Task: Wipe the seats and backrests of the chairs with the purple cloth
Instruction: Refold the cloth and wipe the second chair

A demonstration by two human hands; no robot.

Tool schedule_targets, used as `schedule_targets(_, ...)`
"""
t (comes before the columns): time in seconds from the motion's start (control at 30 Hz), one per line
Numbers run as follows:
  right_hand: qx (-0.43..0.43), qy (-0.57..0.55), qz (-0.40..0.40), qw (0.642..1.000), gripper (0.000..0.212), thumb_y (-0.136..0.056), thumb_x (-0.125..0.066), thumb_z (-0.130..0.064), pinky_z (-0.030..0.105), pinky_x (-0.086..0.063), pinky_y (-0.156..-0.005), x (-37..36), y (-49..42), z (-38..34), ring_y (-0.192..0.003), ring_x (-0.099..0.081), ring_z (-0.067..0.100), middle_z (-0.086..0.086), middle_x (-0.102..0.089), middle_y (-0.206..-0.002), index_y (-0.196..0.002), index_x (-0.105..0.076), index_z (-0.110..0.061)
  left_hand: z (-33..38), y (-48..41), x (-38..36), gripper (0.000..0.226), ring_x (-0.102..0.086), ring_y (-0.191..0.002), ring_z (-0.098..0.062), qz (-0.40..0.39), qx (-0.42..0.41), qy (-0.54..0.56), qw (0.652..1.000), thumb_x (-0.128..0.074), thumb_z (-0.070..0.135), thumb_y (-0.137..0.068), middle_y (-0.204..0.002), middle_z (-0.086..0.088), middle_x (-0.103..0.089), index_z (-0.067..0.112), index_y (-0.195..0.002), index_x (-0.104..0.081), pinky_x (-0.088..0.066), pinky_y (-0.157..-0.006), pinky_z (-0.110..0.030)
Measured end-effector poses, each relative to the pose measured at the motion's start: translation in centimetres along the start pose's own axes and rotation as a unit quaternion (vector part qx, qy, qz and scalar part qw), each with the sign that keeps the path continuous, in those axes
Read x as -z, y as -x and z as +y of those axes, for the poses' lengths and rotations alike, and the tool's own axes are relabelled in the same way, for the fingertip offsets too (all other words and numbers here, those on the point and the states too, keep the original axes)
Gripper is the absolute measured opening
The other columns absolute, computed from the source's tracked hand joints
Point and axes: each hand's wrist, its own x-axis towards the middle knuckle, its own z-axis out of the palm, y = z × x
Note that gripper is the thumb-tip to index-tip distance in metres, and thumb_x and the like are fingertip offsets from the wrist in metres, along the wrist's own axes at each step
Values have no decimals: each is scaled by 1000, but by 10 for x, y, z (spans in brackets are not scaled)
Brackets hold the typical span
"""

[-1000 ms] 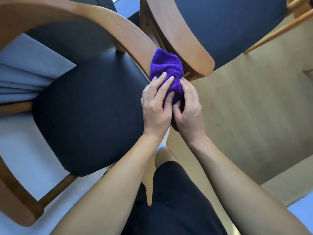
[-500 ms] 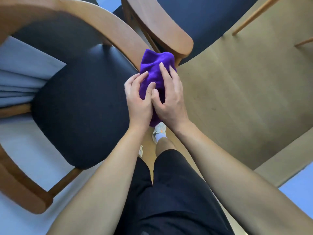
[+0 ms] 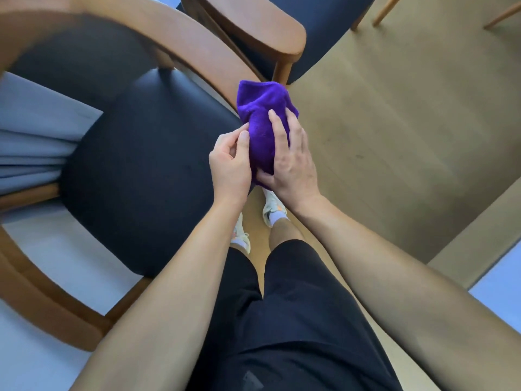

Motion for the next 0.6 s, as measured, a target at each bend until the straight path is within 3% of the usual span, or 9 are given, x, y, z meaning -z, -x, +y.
schedule_targets(0.17,-63,-88,-67,992,95,-74,-76,-11,47,-44,-104,23,19,-2,-131,-41,35,16,-28,-151,-155,-25,-15,4,12,7,16,-67,-81,-4,-76,60,2,995,-64,15,-95,-96,-1,-75,13,-107,-74,-55,-74,-22)
schedule_targets(0.27,-106,-180,-84,974,91,-75,-74,-9,37,-39,-107,55,24,-7,-129,-43,24,11,-34,-146,-153,-28,-16,17,21,17,17,-72,-92,-14,-118,61,28,991,-72,11,-88,-97,-3,-76,8,-105,-71,-57,-83,-29)
schedule_targets(0.33,-118,-239,-75,961,91,-75,-74,-8,26,-38,-105,78,26,-17,-124,-41,10,5,-35,-145,-153,-29,-20,31,22,25,32,-71,-99,-19,-145,66,76,984,-78,14,-83,-105,-7,-74,7,-111,-65,-56,-84,-29)
schedule_targets(0.4,-117,-280,-67,950,93,-75,-76,-8,17,-37,-102,100,28,-31,-122,-38,1,-1,-35,-145,-153,-28,-24,53,20,29,41,-71,-102,-20,-211,69,86,971,-79,25,-83,-108,-8,-74,8,-116,-63,-56,-81,-26)
schedule_targets(0.47,-119,-320,-67,937,94,-78,-77,-9,18,-36,-106,122,30,-49,-129,-38,2,-4,-33,-149,-155,-25,-26,79,20,35,37,-70,-105,-24,-300,40,72,950,-76,34,-85,-109,-10,-74,10,-112,-69,-55,-83,-29)
schedule_targets(0.6,-191,-502,2,844,69,-97,-61,-13,33,-41,-112,160,27,-76,-131,-49,10,-2,-46,-145,-155,-22,-15,131,21,45,37,-68,-108,-23,-354,-40,69,932,-77,33,-85,-114,-8,-72,19,-117,-68,-54,-83,-25)
